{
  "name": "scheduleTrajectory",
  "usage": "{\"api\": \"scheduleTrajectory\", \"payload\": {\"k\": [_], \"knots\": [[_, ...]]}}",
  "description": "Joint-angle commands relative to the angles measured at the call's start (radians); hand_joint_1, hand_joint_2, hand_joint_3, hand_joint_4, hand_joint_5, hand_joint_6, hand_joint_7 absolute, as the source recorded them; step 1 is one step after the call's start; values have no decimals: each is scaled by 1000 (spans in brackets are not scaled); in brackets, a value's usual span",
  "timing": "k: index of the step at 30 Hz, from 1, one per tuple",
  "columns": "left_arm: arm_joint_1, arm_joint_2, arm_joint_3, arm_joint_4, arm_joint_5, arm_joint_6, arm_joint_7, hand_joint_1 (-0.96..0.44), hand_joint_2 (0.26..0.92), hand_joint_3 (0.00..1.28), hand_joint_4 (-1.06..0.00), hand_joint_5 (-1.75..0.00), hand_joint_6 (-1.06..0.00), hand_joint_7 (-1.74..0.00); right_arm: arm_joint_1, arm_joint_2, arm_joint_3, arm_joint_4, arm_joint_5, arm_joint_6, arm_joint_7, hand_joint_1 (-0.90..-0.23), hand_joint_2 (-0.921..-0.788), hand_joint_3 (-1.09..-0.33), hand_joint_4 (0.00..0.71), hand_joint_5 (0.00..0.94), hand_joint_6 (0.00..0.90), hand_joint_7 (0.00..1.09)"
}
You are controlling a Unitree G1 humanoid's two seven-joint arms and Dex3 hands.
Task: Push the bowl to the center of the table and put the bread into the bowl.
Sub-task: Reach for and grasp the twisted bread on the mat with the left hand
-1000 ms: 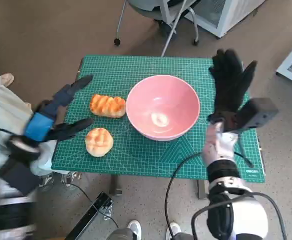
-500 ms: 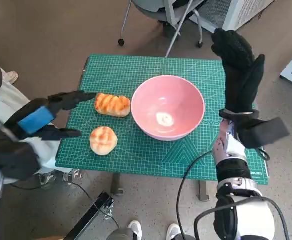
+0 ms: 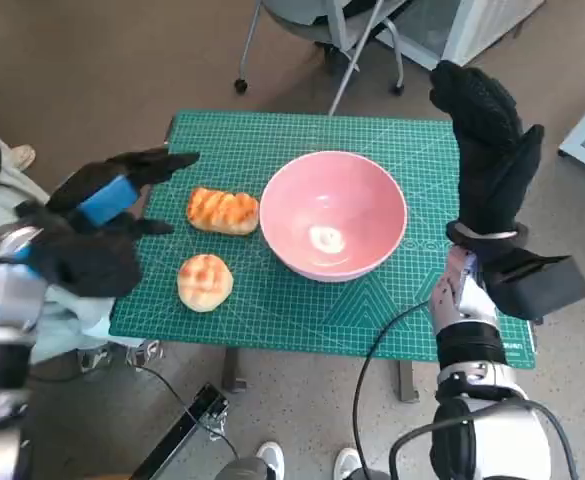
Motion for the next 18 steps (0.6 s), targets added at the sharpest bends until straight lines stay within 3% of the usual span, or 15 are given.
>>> {"api": "scheduleTrajectory", "payload": {"k": [1,8,18], "knots": [[-118,-61,-81,148,80,8,56,-330,845,5,-273,0,-353,-27,37,-3,8,-2,0,-4,4,-529,-921,-715,411,0,144,774],[-236,-140,-176,334,173,62,137,-325,846,4,-245,0,-332,-11,54,-10,18,-10,-5,-13,2,-544,-921,-709,405,0,121,774],[-322,-221,-242,494,199,143,116,-260,843,0,-218,0,-315,-1,77,-17,26,-48,-6,-41,-7,-545,-921,-710,391,1,108,789]]}}
